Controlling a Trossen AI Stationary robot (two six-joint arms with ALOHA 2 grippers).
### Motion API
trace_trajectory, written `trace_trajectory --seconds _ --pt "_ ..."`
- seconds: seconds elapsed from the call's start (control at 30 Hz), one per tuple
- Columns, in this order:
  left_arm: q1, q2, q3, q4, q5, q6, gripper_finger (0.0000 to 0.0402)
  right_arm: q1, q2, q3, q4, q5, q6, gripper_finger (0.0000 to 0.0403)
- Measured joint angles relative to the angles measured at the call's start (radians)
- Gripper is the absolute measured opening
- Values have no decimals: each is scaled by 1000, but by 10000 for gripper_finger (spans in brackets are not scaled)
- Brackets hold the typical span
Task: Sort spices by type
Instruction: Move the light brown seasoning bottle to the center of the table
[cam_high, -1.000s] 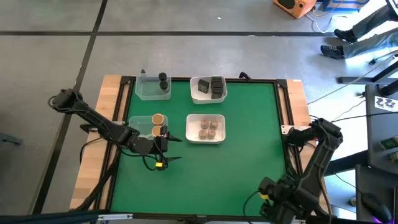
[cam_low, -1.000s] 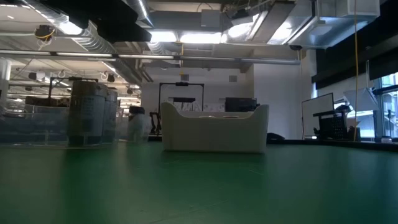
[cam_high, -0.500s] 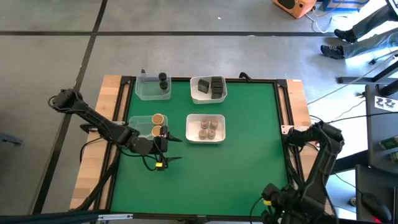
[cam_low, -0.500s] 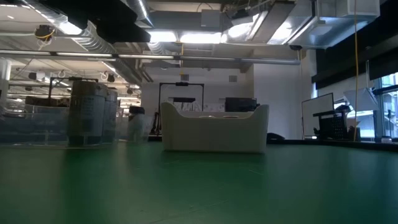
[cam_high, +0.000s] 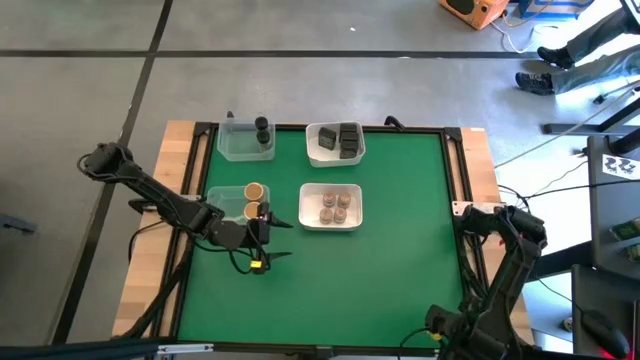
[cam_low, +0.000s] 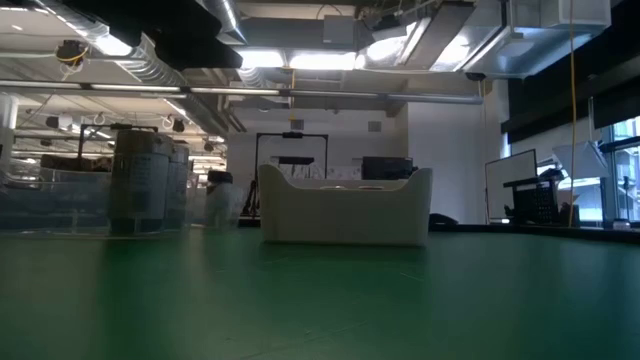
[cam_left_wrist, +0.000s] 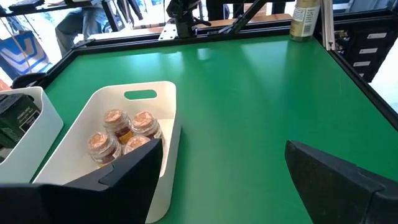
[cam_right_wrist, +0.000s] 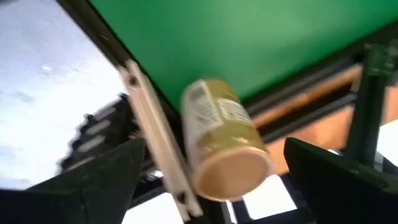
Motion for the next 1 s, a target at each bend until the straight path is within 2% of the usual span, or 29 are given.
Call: trace_trajectory --seconds 0.47,0.7,0.8,0.97,1.0 --pt "0 0 0 -14 0 0 322 130 65 0 -44 -7 -38 385" --pt "0 0 0 -17 0 0 322 136 90 0 -79 6 -44 382" --pt "0 0 0 -18 0 0 322 136 92 0 -70 24 -37 357" --pt "0 0 0 -24 0 8 322 126 91 2 -50 32 16 280" --pt "0 0 0 -23 0 11 322 120 91 2 -47 35 19 276"
